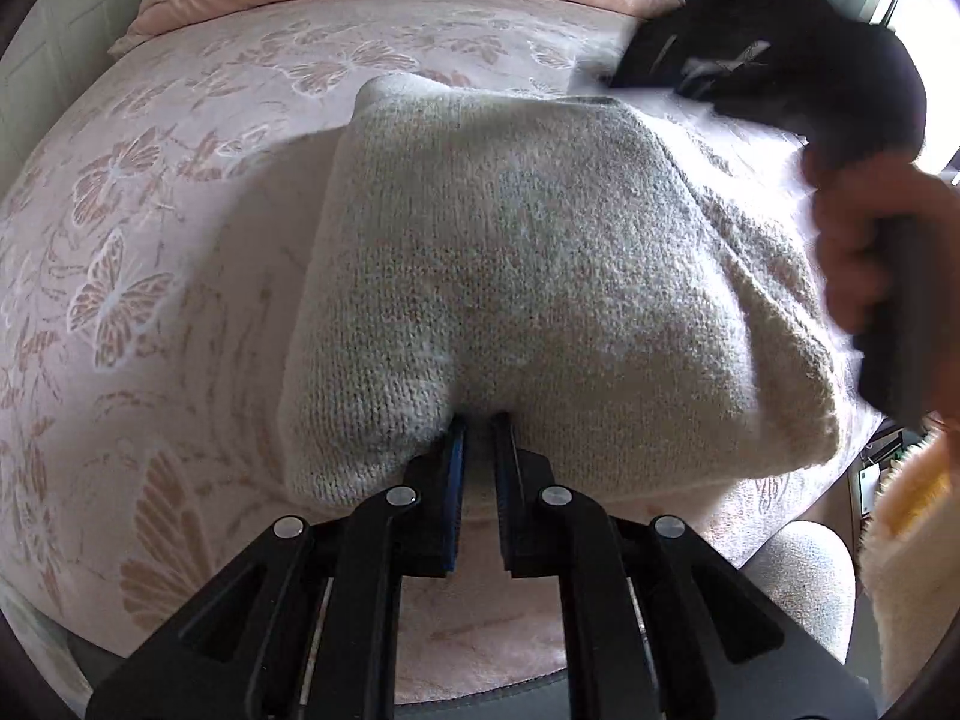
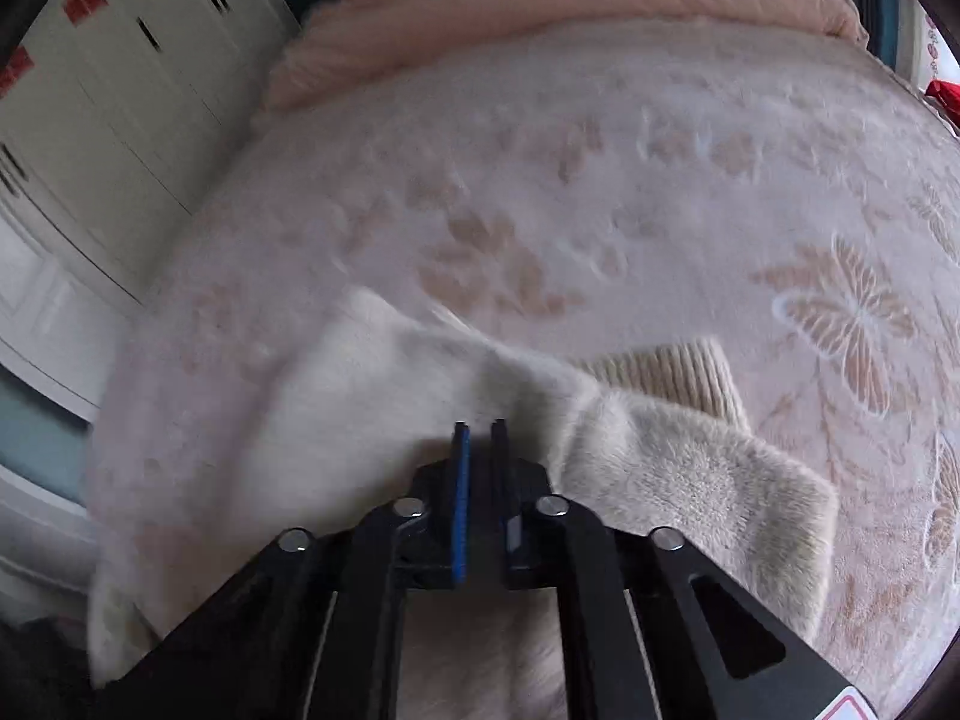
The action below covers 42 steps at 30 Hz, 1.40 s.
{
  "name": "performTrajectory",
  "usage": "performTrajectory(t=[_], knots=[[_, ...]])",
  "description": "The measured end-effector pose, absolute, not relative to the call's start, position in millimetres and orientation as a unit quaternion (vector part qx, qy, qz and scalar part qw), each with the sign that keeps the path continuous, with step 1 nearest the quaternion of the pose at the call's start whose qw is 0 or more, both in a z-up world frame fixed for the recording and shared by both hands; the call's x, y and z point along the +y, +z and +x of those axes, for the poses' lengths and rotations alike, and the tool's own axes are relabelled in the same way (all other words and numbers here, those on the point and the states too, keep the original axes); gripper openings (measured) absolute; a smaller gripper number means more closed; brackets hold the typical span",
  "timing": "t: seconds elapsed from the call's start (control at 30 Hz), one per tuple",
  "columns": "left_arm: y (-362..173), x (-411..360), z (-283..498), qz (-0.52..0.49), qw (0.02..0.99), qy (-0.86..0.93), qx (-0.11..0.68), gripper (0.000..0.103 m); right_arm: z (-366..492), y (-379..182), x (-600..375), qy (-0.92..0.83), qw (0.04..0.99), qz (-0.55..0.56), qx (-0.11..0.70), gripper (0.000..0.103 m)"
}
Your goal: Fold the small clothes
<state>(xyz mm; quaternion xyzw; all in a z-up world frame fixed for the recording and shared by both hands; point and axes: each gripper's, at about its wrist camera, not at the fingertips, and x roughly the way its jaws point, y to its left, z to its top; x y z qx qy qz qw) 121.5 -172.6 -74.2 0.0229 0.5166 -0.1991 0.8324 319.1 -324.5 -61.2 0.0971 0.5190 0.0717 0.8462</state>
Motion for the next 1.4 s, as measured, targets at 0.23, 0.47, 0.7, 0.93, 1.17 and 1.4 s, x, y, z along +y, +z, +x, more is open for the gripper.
performTrajectory(t=[0.23,0.47,0.7,0.93,1.17,1.4], knots=[[-76.8,-171.4,130.0,0.019,0.827,-0.196,0.526,0.009,292.7,-2.1,-334.8,0.07,0.876,0.155,0.452,0.002],[-77.4,-170.7,130.7,0.02,0.827,-0.199,0.526,0.009,147.6,-10.5,-345.0,0.004,0.874,0.207,0.439,0.006],[-76.7,-174.7,126.9,0.032,0.832,-0.191,0.52,0.009,99.0,-51.4,-337.6,0.0,0.85,0.214,0.482,0.005],[-75.3,-179.9,122.3,0.043,0.835,-0.182,0.517,0.009,85.4,-57.0,-356.5,-0.029,0.845,0.262,0.465,0.008],[-73.9,-176.9,124.9,0.035,0.831,-0.181,0.525,0.01,74.7,-52.8,-368.8,-0.037,0.847,0.302,0.436,0.009],[-43.4,-142.1,120.4,-0.085,0.825,-0.231,0.509,0.018,63.7,-45.7,-383.0,-0.063,0.855,0.3,0.417,0.048]])
